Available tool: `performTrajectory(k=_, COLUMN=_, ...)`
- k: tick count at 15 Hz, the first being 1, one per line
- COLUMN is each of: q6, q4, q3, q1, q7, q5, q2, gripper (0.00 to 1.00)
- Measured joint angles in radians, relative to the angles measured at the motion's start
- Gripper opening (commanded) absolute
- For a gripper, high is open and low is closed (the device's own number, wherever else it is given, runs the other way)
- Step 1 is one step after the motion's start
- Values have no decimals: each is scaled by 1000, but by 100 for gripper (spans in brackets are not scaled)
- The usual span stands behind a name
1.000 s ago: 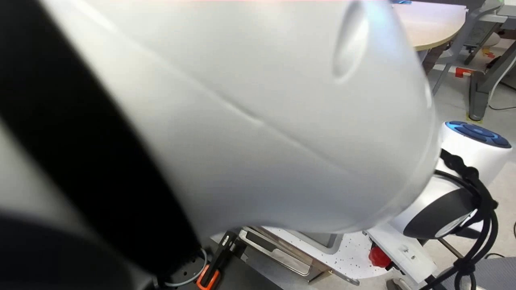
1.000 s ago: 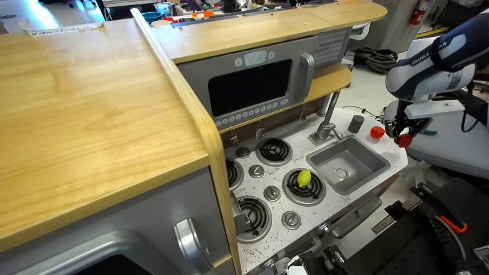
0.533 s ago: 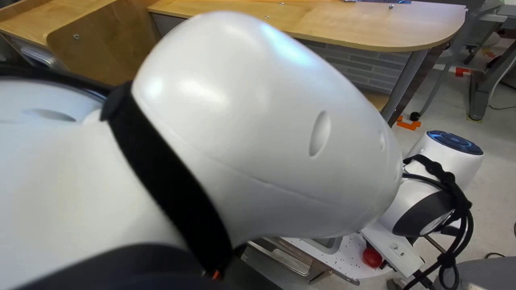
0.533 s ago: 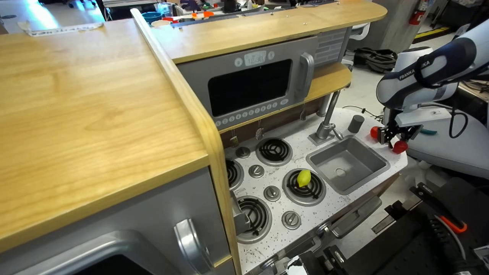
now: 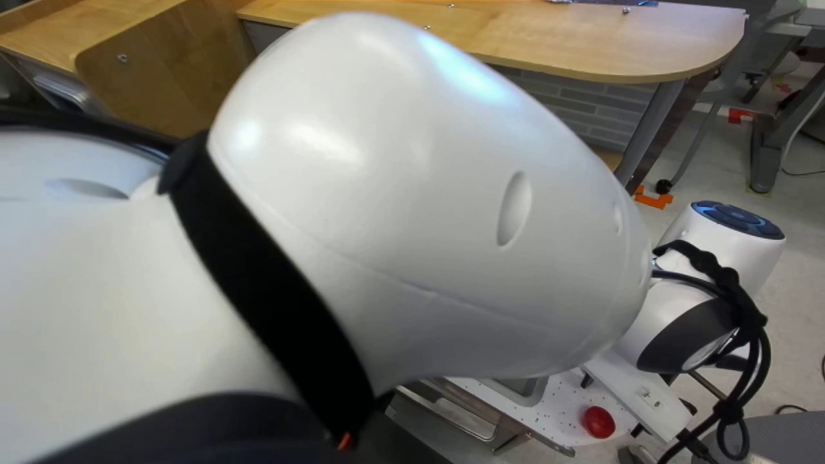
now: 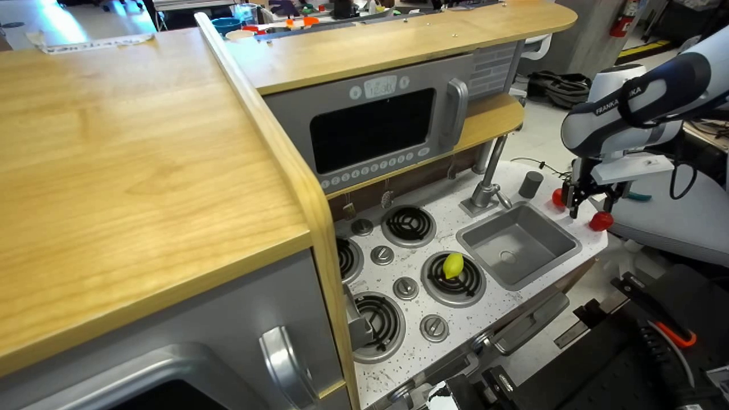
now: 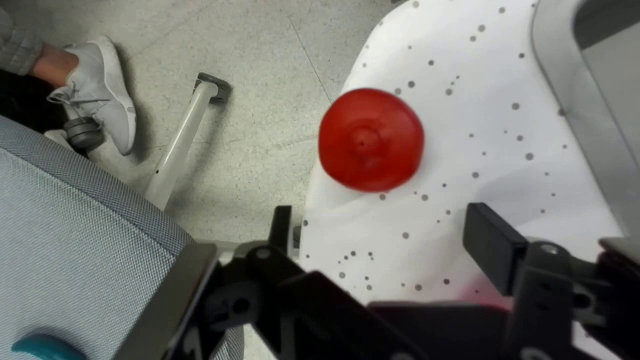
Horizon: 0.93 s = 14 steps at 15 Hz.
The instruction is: Pick up the red plush toy and put it on the sink countertop
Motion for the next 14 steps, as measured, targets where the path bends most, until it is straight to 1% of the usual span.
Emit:
performTrajectory(k=3, q6=33, q4=-30, q3=-3, q1=-3, q7=-39, q5=0, q2=-28, gripper=100)
performTrajectory(k=5, q6=80, q4=-83, q3=-8, q1=-5, q7=-73, q5=0, q2=-65, gripper=100)
performTrajectory(k=10, q6=207, q4=-300, q3=-8, q1=-6, q7=-192, q5=0, q2=-202, gripper=100)
performTrajectory(k=14, q6=275, q4=-478, q3=38, q1=-6, q7=-268, q5=0, q2=-337, gripper=100)
